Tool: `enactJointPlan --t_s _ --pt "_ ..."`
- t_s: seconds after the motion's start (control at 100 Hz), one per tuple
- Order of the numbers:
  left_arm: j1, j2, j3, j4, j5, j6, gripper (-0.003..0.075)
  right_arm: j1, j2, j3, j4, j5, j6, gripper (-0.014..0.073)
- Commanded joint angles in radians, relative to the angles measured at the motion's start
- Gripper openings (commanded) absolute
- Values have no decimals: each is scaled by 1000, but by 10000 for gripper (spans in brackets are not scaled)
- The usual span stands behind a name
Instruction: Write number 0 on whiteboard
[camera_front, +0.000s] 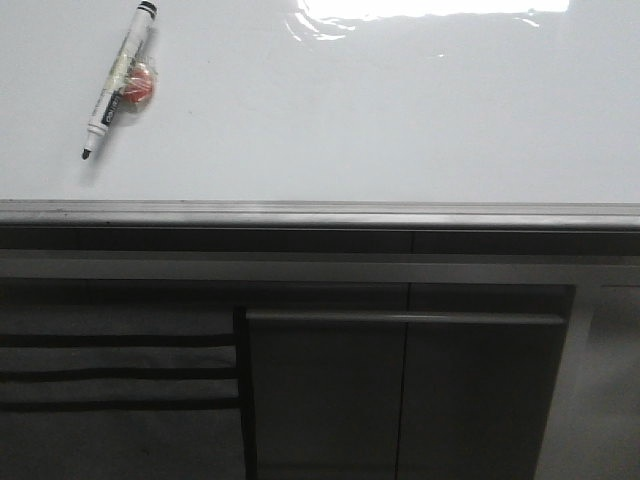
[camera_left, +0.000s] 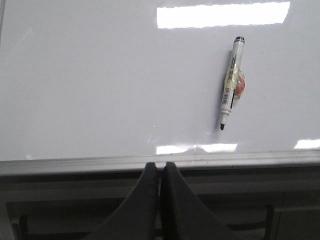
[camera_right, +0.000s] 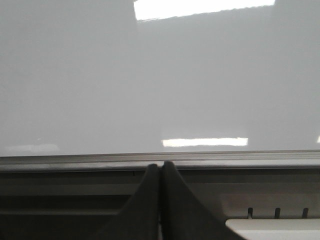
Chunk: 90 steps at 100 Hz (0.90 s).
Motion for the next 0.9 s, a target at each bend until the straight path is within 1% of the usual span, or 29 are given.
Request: enactJointPlan --t_s 0.0,0.12,0.24,0.34,0.47,0.57,0.64,0.78,0.89 --pt "2 -23 10 -44 -127 -3 -20 -7 -21 -4 8 -91 -7 -67" --pt "2 -21 -57 -46 -116 -3 -20 -7 -19 -89 16 -2 -7 -67" --pt "2 -2 -170 -46 -50 -3 -20 -7 2 -220 16 130 -7 -67" --pt "2 60 -297 -34 74 -3 -20 -7 55 -340 16 236 -27 -67" --pt "2 190 -449 17 247 -2 -20 -7 173 -506 16 402 -111 -67" --pt "2 282 -548 26 364 -2 -20 -7 266 -610 16 516 -116 -67" --pt "2 329 -575 20 382 -2 -20 -7 321 -659 16 565 -116 -67" --pt "2 393 -575 9 321 -2 -20 -7 384 -671 55 551 -114 -67" --pt "2 437 -575 7 320 -2 -20 -7 416 -671 60 555 -114 -67"
